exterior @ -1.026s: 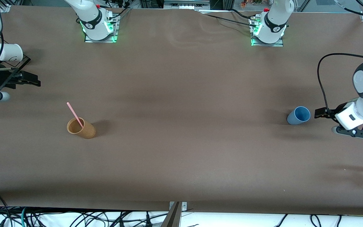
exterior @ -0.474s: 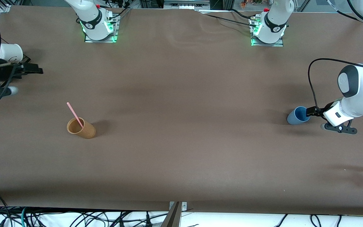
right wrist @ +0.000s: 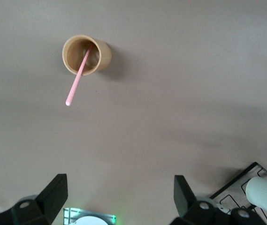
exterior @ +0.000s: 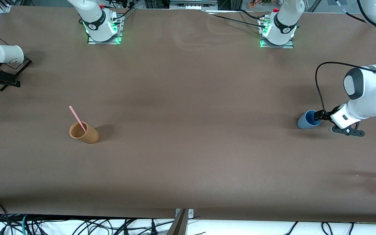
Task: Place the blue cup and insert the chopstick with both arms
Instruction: 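Close the left gripper around the blue cup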
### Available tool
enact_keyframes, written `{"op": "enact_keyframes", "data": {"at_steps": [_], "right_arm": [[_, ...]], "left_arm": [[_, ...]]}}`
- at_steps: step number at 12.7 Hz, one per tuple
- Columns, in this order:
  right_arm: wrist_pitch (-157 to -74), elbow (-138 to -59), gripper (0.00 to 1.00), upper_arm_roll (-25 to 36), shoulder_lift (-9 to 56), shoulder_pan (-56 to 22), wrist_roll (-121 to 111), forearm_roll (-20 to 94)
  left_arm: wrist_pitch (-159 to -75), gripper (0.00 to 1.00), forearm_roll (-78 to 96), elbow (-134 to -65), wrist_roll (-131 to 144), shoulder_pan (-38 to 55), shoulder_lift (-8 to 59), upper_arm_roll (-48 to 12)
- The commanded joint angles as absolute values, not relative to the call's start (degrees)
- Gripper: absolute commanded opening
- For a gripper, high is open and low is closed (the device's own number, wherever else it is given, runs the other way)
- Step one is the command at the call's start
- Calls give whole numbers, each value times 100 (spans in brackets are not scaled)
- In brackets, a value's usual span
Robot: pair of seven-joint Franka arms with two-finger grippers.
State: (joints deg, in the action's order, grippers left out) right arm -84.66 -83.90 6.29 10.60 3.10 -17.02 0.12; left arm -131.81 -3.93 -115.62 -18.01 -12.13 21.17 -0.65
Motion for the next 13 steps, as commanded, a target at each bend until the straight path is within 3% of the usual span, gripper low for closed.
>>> {"op": "enact_keyframes", "data": {"at_steps": [1, 2, 3, 5, 6, 7, 13], "right_arm": [[-8508, -8367, 100, 388, 801, 299, -1196, -26], [-8517, -8411, 100, 308, 774, 299, -1187, -35], [-8534, -8411, 100, 299, 695, 299, -1178, -26], [-8866, -8498, 100, 308, 642, 264, -1160, -70], [-9173, -8821, 100, 290, 546, 220, -1099, -53], [-9245, -9077, 100, 299, 414, 211, -959, -27], [-9316, -9518, 100, 307, 185, -60, -527, 18]], "left_arm": [[-13438, 99, -440, -11610, -1793, -1257, 2232, -88], [-13438, 88, -439, -11610, -1793, -1266, 2241, -88], [-13430, 70, -439, -11610, -1793, -1266, 2241, -88], [-13377, 25, -431, -11610, -1749, -1266, 2259, -88], [-13342, 6, -431, -11610, -1610, -1266, 2250, -88], [-13272, 0, -431, -11610, -1504, -1266, 2241, -88], [-12510, 0, -274, -11225, -1380, -1196, 2145, -132]]}}
